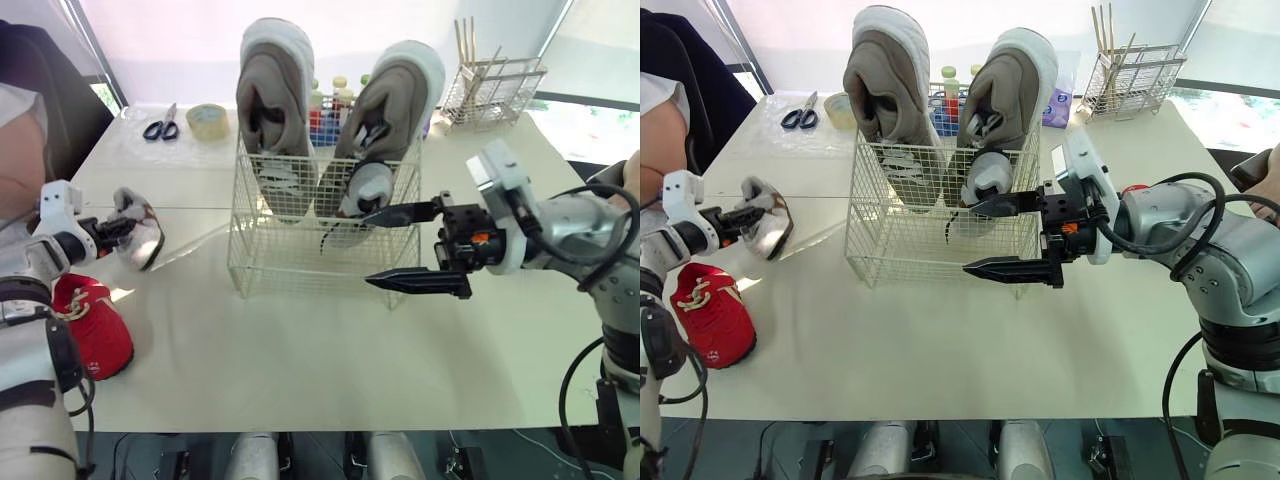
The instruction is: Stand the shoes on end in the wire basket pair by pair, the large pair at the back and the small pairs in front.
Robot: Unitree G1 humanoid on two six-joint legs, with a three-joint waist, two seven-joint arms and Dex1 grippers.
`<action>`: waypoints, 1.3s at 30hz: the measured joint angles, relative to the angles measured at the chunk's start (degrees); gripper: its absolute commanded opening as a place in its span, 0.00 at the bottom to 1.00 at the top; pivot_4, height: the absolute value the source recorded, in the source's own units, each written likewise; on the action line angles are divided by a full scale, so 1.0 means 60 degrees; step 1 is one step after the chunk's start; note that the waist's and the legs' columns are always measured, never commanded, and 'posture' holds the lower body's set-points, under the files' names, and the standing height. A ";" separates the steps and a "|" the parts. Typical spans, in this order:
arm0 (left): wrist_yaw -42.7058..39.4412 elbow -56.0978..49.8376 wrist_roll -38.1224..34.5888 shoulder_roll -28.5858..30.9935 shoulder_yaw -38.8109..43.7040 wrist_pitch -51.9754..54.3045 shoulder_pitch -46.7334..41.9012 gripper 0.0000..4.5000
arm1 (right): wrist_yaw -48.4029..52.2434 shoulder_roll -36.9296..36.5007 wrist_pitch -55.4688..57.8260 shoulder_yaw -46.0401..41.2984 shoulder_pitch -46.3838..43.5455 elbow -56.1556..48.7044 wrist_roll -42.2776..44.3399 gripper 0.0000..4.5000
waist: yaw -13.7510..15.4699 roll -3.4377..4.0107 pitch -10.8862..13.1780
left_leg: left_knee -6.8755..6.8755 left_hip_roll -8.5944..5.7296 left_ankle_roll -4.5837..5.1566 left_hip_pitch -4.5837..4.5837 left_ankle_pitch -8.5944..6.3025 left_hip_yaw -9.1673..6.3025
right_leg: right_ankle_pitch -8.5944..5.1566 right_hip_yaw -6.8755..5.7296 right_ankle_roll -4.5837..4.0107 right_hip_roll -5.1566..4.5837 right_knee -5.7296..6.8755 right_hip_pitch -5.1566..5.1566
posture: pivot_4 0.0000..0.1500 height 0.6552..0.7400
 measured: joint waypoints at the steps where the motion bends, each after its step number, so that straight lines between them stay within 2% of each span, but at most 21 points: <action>1: 0.0219 -0.0179 -0.0123 0.0000 0.0211 -0.0143 -0.0178 0.21 | 0.0001 0.0000 0.0002 -0.0027 -0.0085 0.0098 0.0009 1.00 | -0.0007 -0.0020 0.0004 | 0.0002 0.0000 0.0000 0.0000 0.0000 0.0001 | 0.0000 0.0000 0.0000 0.0000 0.0002 0.0001 | 1.00 0.94; 3: 0.0519 -0.0902 -0.0409 0.0004 0.0621 -0.0474 -0.0522 0.21 | 0.0002 0.0000 0.0037 -0.0150 -0.0312 0.0326 0.0058 1.00 | -0.0013 -0.0042 0.0008 | 0.0005 0.0000 0.0003 -0.0002 -0.0002 0.0004 | 0.0001 0.0001 0.0001 -0.0001 -0.0003 0.0001 | 1.00 0.94; 4: 0.0535 -0.1812 -0.0704 0.0003 0.0861 -0.0454 -0.0511 0.21 | 0.0001 -0.0012 0.0080 -0.0269 -0.0454 0.0453 0.0136 1.00 | -0.0014 -0.0044 0.0008 | 0.0010 0.0000 0.0006 -0.0003 -0.0004 0.0008 | 0.0001 0.0004 0.0002 -0.0003 -0.0004 0.0003 | 1.00 0.94; 8: 0.0742 -0.6806 -0.1869 -0.0278 0.1531 -0.0326 0.0132 0.21 | -0.0090 -0.0099 0.0309 -0.0793 -0.0807 0.0997 0.0469 1.00 | -0.0017 -0.0054 0.0007 | 0.0016 -0.0003 0.0011 0.0003 -0.0008 0.0016 | 0.0006 0.0015 0.0011 -0.0008 -0.0007 0.0018 | 1.00 0.94; 10: 0.1505 -1.0054 -0.2684 -0.1066 0.1662 0.0098 0.0703 0.21 | -0.0194 -0.0065 0.0474 -0.0969 -0.0957 0.1389 0.0612 1.00 | 0.0028 -0.0052 0.0005 | 0.0027 -0.0008 0.0013 0.0010 -0.0008 0.0015 | 0.0012 0.0027 0.0022 -0.0010 -0.0007 0.0031 | 1.00 0.94; 12: 0.2521 -1.2495 -0.3273 -0.2179 0.1381 0.0322 0.0914 0.21 | -0.0230 0.0091 0.0577 -0.0964 -0.1305 0.1749 0.0677 1.00 | 0.0098 -0.0051 0.0005 | 0.0066 -0.0003 0.0015 0.0012 -0.0009 0.0003 | 0.0019 0.0029 0.0034 0.0001 0.0005 0.0053 | 1.00 0.94; 14: 0.3473 -1.3908 -0.3265 -0.3106 0.0941 0.0338 0.0985 0.21 | -0.0157 0.0132 0.0666 -0.0908 -0.1677 0.2062 0.0730 1.00 | 0.0098 -0.0047 0.0002 | 0.0068 -0.0003 0.0017 0.0020 -0.0010 0.0005 | 0.0019 0.0035 0.0034 0.0003 0.0005 0.0061 | 1.00 0.94; 17: 0.4309 -1.5354 -0.2741 -0.3967 -0.0146 0.0123 0.1387 0.21 | 0.0150 0.0111 0.0929 -0.0866 -0.2240 0.2652 0.0774 1.00 | 0.0035 -0.0046 0.0001 | 0.0068 -0.0003 0.0017 0.0042 -0.0010 0.0007 | 0.0020 0.0036 0.0034 0.0009 0.0006 0.0082 | 1.00 0.94; 21: 0.4679 -1.5952 -0.1808 -0.4583 -0.1164 -0.0515 0.2084 0.21 | 0.0762 -0.0184 0.1070 -0.0575 -0.2291 0.3284 0.0547 1.00 | 0.0003 -0.0033 -0.0004 | 0.0061 -0.0002 0.0017 0.0051 -0.0010 0.0019 | 0.0020 0.0038 0.0033 0.0010 0.0007 0.0080 | 1.00 0.94; 26: 0.4331 -1.5804 0.0021 -0.4951 -0.3051 -0.2028 0.3203 0.21 | 0.1062 -0.0324 0.1139 -0.0449 -0.2088 0.3507 0.0267 1.00 | 0.0016 -0.0033 -0.0004 | 0.0062 0.0000 0.0018 0.0047 -0.0010 0.0023 | 0.0021 0.0037 0.0033 0.0008 0.0003 0.0073 | 1.00 0.94; 29: 0.4370 -1.5288 0.1060 -0.5176 -0.3487 -0.3401 0.3475 0.21 | 0.1010 -0.0739 0.1413 -0.0601 -0.1061 0.3099 0.0264 1.00 | 0.0124 -0.0033 -0.0007 | 0.0063 0.0000 0.0030 0.0048 -0.0018 0.0017 | 0.0020 0.0036 0.0032 0.0001 -0.0006 0.0081 | 1.00 0.94; 32: 0.4759 -1.4472 0.2082 -0.5626 -0.3665 -0.4624 0.3761 0.21 | 0.0535 -0.0818 0.2012 -0.1015 0.0200 0.2265 0.0688 1.00 | 0.0223 -0.0032 -0.0007 | 0.0070 0.0001 0.0039 0.0046 -0.0024 0.0018 | 0.0022 0.0036 0.0031 -0.0007 -0.0007 0.0079 | 1.00 0.94; 35: 0.5070 -1.3802 0.2897 -0.6134 -0.4118 -0.5594 0.3930 0.21 | -0.0326 -0.0638 0.2450 -0.1693 0.0418 0.1392 0.1536 1.00 | 0.0237 -0.0029 -0.0009 | 0.0076 0.0002 0.0094 0.0046 -0.0056 0.0016 | 0.0023 0.0036 0.0029 -0.0010 -0.0006 0.0081 | 1.00 0.94; 39: 0.5398 -1.2734 0.3996 -0.6202 -0.4516 -0.6770 0.4068 0.21 | -0.1358 -0.0608 0.2681 -0.2435 0.0856 0.0707 0.2289 1.00 | 0.0241 -0.0028 -0.0011 | 0.0076 0.0003 0.0113 0.0045 -0.0067 0.0014 | 0.0022 0.0035 0.0028 -0.0011 -0.0008 0.0081 | 1.00 0.94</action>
